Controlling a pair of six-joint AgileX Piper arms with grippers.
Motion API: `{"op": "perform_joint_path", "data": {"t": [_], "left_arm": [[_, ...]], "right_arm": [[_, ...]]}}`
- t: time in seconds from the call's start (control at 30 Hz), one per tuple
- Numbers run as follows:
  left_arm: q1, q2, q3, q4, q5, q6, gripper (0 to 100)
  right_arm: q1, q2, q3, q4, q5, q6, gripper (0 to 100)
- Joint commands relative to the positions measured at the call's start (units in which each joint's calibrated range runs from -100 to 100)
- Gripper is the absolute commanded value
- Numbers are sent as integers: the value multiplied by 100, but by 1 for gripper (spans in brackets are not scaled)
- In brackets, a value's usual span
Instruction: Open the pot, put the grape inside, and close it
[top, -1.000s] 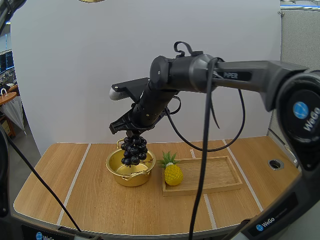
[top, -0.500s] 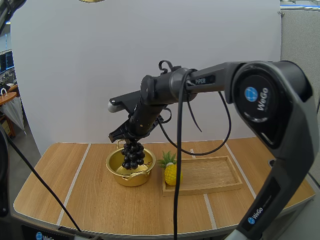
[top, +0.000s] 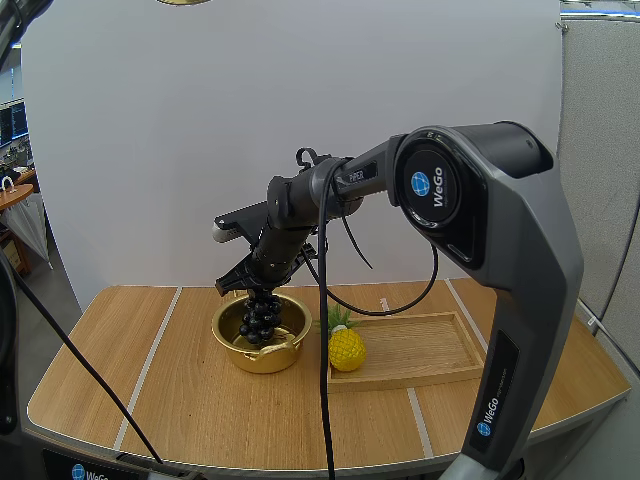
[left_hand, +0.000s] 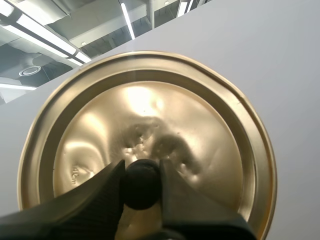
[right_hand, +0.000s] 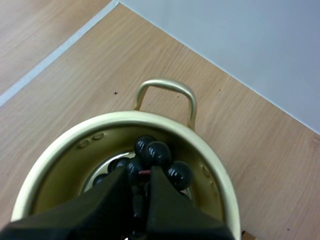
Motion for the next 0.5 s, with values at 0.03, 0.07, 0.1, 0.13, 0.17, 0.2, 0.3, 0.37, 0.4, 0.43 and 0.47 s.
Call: {"op": "perform_joint_path", "data": {"t": [0.03,0.07,0.1,0.13,0.17,0.2,0.3,0.37,0.4,0.43,0.47], "left_arm": [[-19,-15,-52,0,-267,-30,0],[-19,-15,-52,0,-267,-30,0],[-19,-15,-52,0,-267,-30,0],[-19,-15,-52,0,-267,-30,0],[-19,-15,-52,0,-267,-30,0],[-19,-15,-52,0,-267,-30,0],[-19,-15,-52,0,-267,-30,0],[-19,-15,-52,0,-267,-30,0],[-19,-15,-52,0,-267,-30,0],[-19,-15,-52,0,-267,-30,0],[-19,-15,-52,0,-267,-30,0]], "right_arm": [[8,103,-39,-41,266,-15,0],[8,119,-20,-41,326,-15,0],[8,119,21,-41,325,-15,0],[8,119,43,-41,325,-15,0],[8,119,95,-41,325,-15,0],[8,119,146,-41,325,-15,0],[8,119,345,-52,244,-15,0],[8,119,440,-109,138,-24,0],[8,119,493,-136,114,-24,0],[8,119,524,-152,74,-24,0],[8,119,524,-152,74,-24,0]]}}
